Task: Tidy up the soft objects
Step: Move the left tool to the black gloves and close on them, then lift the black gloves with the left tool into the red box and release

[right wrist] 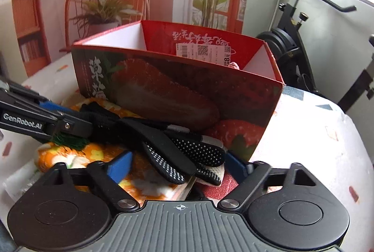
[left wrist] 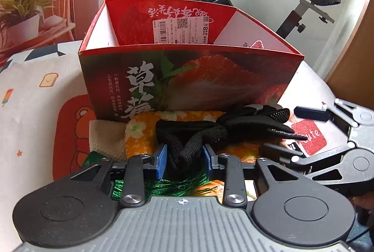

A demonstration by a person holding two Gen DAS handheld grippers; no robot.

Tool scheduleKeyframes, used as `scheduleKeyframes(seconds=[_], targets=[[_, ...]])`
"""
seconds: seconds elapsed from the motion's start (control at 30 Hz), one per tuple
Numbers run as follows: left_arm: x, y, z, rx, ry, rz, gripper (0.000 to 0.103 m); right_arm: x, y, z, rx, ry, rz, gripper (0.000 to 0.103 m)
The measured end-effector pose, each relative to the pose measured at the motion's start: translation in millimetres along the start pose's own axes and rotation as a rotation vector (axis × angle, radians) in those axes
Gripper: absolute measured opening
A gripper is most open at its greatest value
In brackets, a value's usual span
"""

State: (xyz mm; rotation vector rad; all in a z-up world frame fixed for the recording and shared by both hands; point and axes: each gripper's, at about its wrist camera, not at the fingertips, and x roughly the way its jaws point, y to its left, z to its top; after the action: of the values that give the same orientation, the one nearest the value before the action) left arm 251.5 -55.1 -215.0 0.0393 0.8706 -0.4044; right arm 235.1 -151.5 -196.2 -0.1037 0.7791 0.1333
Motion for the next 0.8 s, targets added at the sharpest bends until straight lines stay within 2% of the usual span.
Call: scheduleKeyframes(seconds=[0.17,0.37,0.43,0.47,0.53,0.63,0.73,0.8], targets=[[4.6,7.2,3.7,-0.033,0.010,-0.006,0.034,13.9,-1.5,10.8,-0.120,0.002,0.008,0.092],[8.1,12.6,4.1,-0.051,0.014,-0.012,0.037,26.9,-7.3,18.2,-0.227,0.033,0.092,0.088],[8.1,13.7,4.0,-0.058,0.014,-0.015,0.037,28.2,-7.9,18.9,-0.230,0.036,0.113,0.072],[8.0,14.2,3.7,-0.061,0.014,-0.017,0.038,29.0,-9.0,19.4,-0.221,0.042,0.121,0.069],[8.1,16.0,2.6,-0.071,0.010,-0.022,0.038,28.7,-10.1,18.9,-0.200,0.045,0.119,0.052],[8.7,18.8,0.7,-0.100,0.008,-0.032,0.039,26.6,-10.0,16.5,-0.159,0.042,0.123,0.033],[7.6,20.8,0.6,-0.123,0.007,-0.041,0.038,23.0,-11.0,13.7,-0.094,0.032,0.138,0.018],[4.5,20.0,1.7,-0.111,0.000,-0.041,0.035,19.8,-12.8,11.8,-0.046,0.027,0.155,0.012]])
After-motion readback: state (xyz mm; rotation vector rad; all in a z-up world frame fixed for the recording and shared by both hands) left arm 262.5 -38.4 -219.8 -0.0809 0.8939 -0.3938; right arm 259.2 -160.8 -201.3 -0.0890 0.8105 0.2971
